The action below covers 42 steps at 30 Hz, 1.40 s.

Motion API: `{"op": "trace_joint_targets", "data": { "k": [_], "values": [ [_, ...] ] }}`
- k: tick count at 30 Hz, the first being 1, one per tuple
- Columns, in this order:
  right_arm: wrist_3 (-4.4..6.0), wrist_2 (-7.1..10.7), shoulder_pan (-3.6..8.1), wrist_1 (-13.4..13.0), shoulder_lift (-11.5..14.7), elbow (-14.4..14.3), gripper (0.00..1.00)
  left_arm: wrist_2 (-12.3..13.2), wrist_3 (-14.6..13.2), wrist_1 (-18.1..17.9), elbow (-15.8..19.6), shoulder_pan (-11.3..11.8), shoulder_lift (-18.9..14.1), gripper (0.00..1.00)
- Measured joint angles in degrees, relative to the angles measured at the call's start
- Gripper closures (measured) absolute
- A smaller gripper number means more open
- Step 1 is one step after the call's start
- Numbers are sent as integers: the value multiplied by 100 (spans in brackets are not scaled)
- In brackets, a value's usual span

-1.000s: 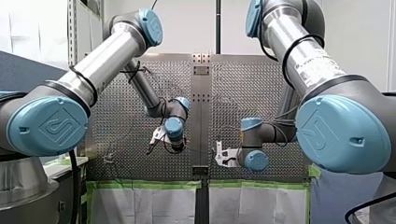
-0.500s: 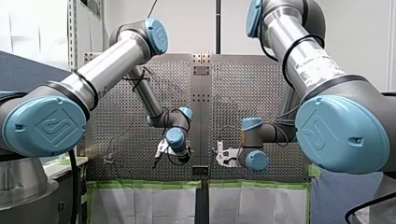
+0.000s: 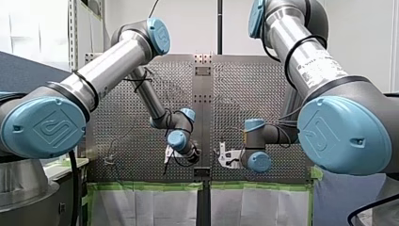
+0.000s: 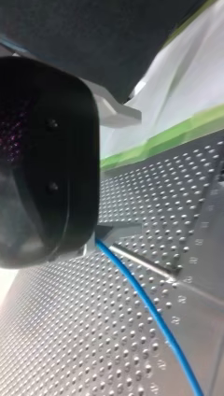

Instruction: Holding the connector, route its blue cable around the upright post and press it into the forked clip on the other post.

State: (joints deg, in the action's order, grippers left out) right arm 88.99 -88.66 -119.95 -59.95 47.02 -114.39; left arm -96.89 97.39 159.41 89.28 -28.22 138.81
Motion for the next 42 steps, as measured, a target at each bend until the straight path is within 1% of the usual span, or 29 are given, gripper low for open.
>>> {"op": "trace_joint_targets", "data": {
  "k": [3,7,12,16,20,25,29,37,39,42],
  "values": [
    [-9,-1,2,0,0,0,98,90,136,-26,24,-23,0,2],
    [-18,-11,8,0,-1,0,98,129,311,-111,122,-34,-2,2],
    [-20,-23,10,-1,-2,0,98,161,555,-332,264,-45,-2,2],
    [-21,-28,13,-6,-2,0,98,153,746,-521,292,-64,-5,2],
    [-21,-49,26,-13,-7,0,98,91,912,-686,297,-94,-2,2],
    [-37,-61,52,-52,-78,5,98,-85,1147,-898,298,-125,-3,2],
    [-41,-57,72,-81,-205,30,98,-195,1339,-950,299,-144,-2,2],
    [-16,-39,131,-67,-245,77,98,-228,1748,-952,299,-191,0,2],
    [-14,-34,144,-63,-245,88,98,-229,1785,-946,299,-198,1,2],
    [-12,-30,155,-62,-247,89,98,-229,1718,-948,299,-207,0,2]
  ]
}}
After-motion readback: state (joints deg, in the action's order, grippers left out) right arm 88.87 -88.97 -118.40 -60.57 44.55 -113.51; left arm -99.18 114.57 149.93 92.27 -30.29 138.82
